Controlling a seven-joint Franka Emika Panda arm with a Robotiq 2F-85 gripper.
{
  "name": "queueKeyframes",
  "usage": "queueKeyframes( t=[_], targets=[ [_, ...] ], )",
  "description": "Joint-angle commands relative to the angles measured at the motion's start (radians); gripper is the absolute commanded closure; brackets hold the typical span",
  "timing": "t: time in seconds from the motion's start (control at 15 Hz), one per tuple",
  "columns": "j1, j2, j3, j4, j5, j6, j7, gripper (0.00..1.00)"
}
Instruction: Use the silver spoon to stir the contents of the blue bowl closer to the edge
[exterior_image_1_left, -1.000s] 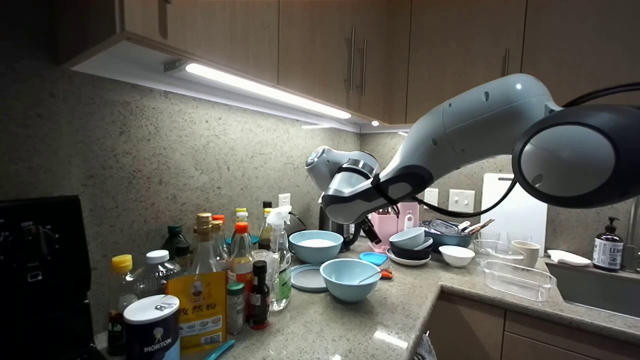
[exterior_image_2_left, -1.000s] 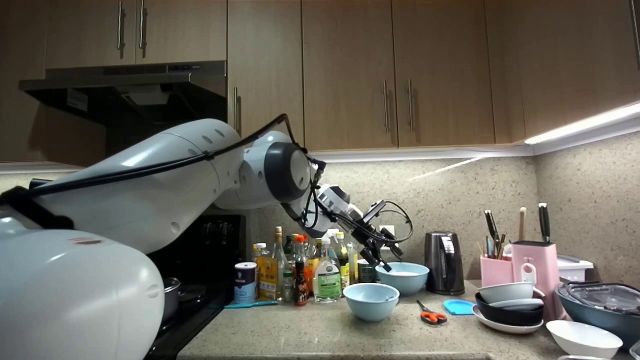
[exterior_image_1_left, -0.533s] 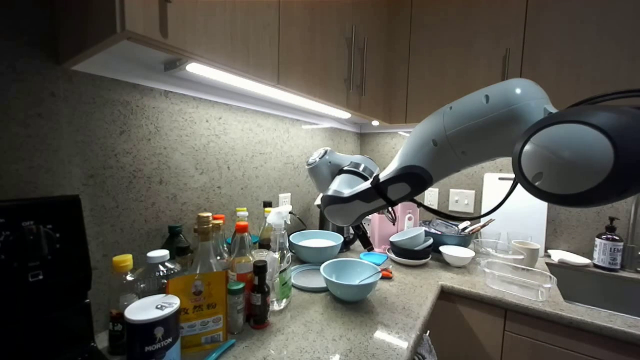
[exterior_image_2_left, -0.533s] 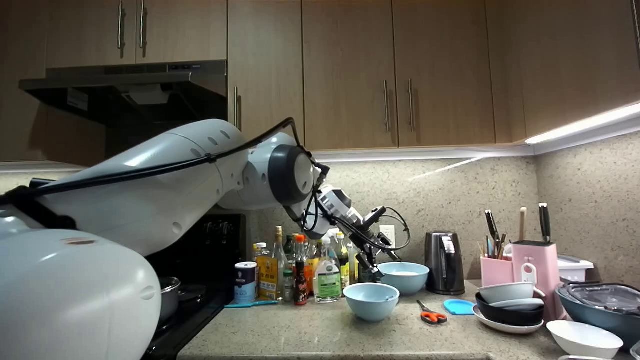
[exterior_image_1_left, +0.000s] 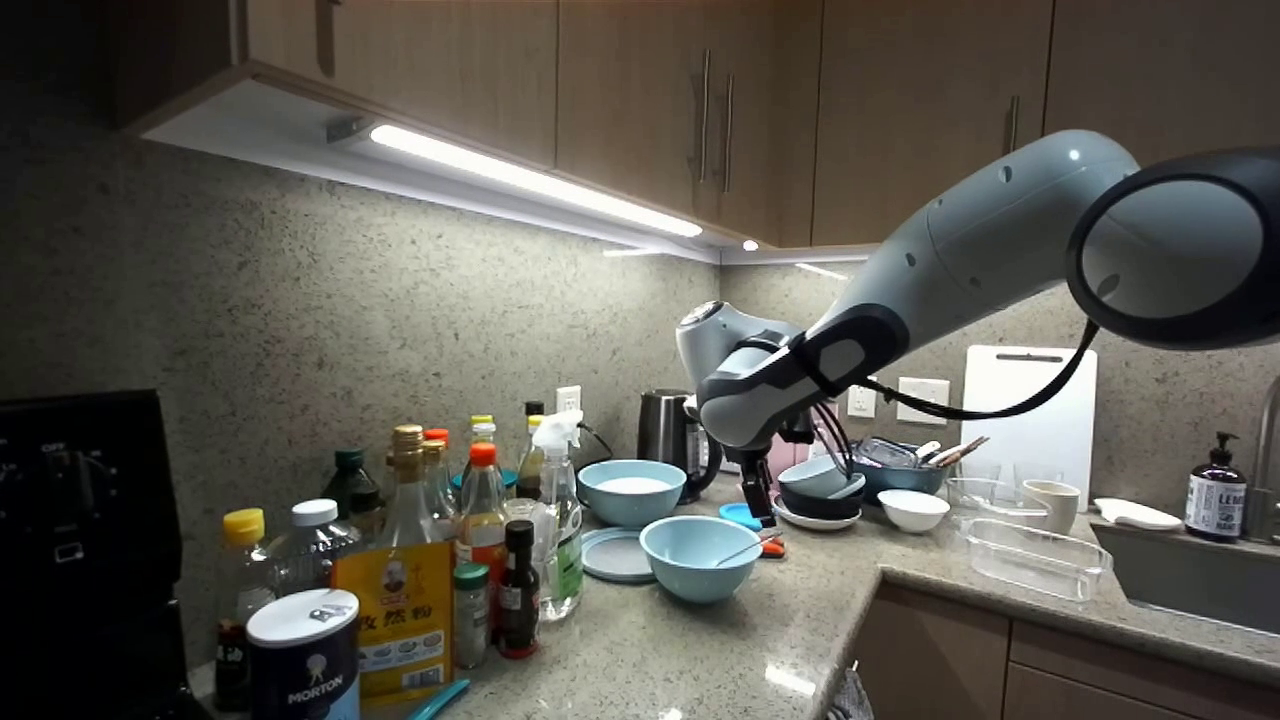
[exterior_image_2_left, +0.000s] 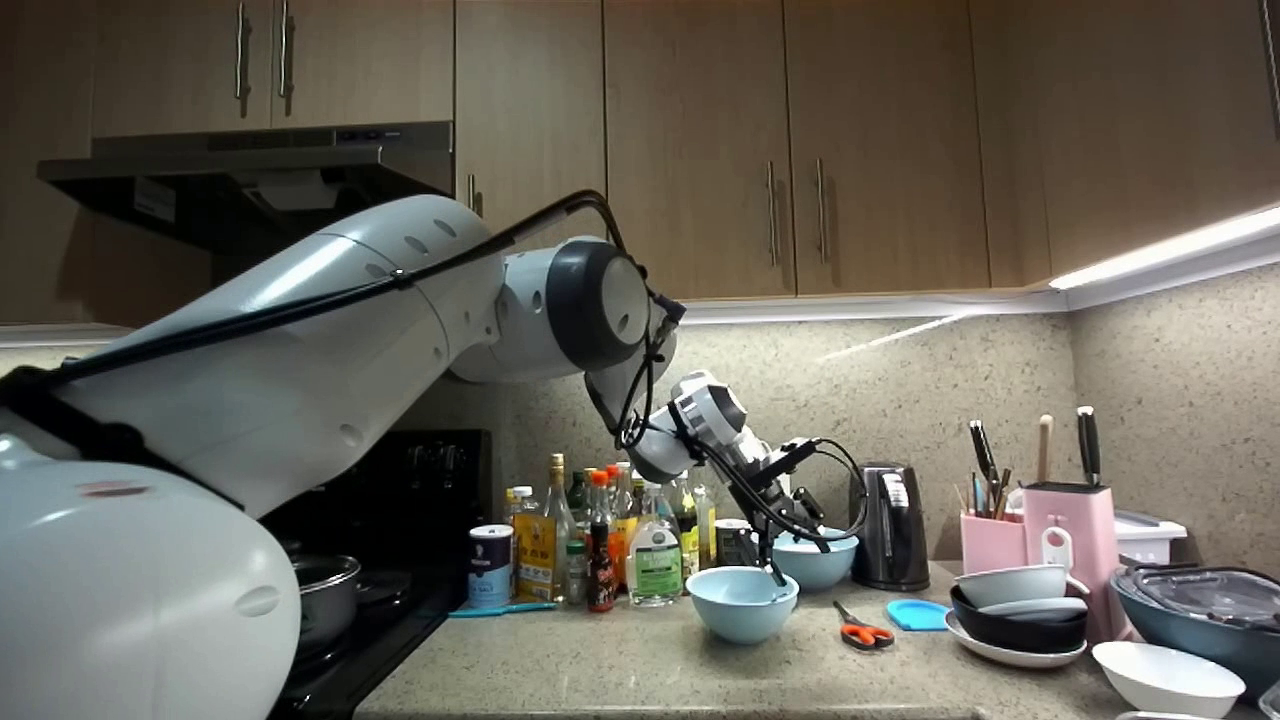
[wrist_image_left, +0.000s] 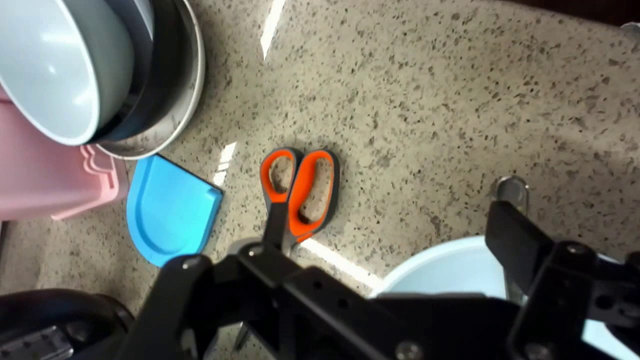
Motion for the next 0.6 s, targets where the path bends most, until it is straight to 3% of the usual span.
queueKeyframes(
  t=[0.0, 0.2, 0.53],
  targets=[
    [0.002, -0.006, -0.005, -0.014, 0.002, 0.002, 0.018, 0.00],
    [0.005, -0.017, -0.006, -0.029, 0.002, 0.003, 0.037, 0.00],
    [-0.029, -0.049, 0.027, -0.115, 0.099, 0.036, 0.052, 0.00]
  ],
)
